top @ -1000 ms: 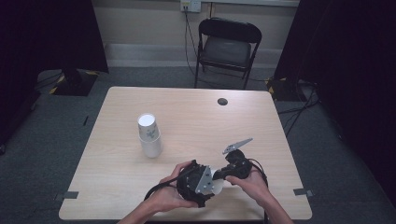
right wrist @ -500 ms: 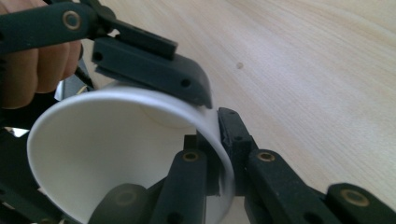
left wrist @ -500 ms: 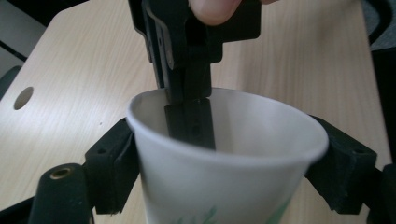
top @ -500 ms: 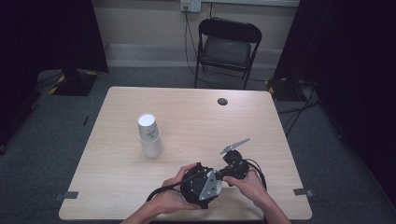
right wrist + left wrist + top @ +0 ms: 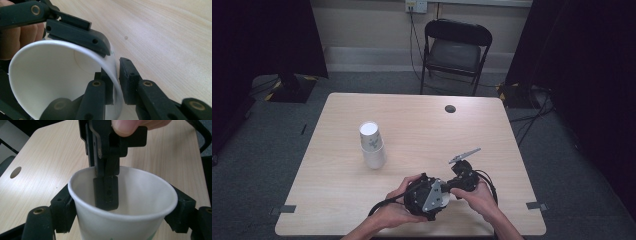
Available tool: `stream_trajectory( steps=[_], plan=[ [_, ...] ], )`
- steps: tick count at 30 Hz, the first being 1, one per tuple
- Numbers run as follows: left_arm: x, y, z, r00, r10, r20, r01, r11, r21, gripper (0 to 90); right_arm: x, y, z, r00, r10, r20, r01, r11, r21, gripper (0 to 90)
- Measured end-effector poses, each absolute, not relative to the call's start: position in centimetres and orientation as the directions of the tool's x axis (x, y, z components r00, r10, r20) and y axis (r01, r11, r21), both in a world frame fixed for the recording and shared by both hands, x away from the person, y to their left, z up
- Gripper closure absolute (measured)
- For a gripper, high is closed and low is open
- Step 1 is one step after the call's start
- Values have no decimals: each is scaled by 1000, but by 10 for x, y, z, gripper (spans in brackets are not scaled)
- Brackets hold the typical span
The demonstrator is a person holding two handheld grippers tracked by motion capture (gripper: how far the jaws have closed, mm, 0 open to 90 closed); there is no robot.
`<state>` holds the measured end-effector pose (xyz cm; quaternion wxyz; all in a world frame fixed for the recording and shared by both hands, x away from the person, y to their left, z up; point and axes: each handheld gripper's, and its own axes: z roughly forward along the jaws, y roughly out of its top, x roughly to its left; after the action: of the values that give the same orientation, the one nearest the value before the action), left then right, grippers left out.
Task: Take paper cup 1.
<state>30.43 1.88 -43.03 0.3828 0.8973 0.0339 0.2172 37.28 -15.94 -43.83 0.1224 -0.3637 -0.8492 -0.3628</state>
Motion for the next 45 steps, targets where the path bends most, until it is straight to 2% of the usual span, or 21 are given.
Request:
stream_trajectory(
  steps=[8,23,32,45],
  plan=[
    [307,21,-431,902,243,356,-90,-703,706,246,373,-162,-436,-710,530,464,699,449,557,733],
    [318,33,-433,905,348,245,20,-610,792,250,375,-166,-433,-704,547,453,699,419,580,654],
    [320,37,-433,897,380,227,43,-585,810,252,372,-171,-427,-714,538,447,679,380,628,619],
    [327,50,-431,885,451,114,136,-485,864,254,369,-180,-414,-745,523,414,613,293,734,568]
  ],
)
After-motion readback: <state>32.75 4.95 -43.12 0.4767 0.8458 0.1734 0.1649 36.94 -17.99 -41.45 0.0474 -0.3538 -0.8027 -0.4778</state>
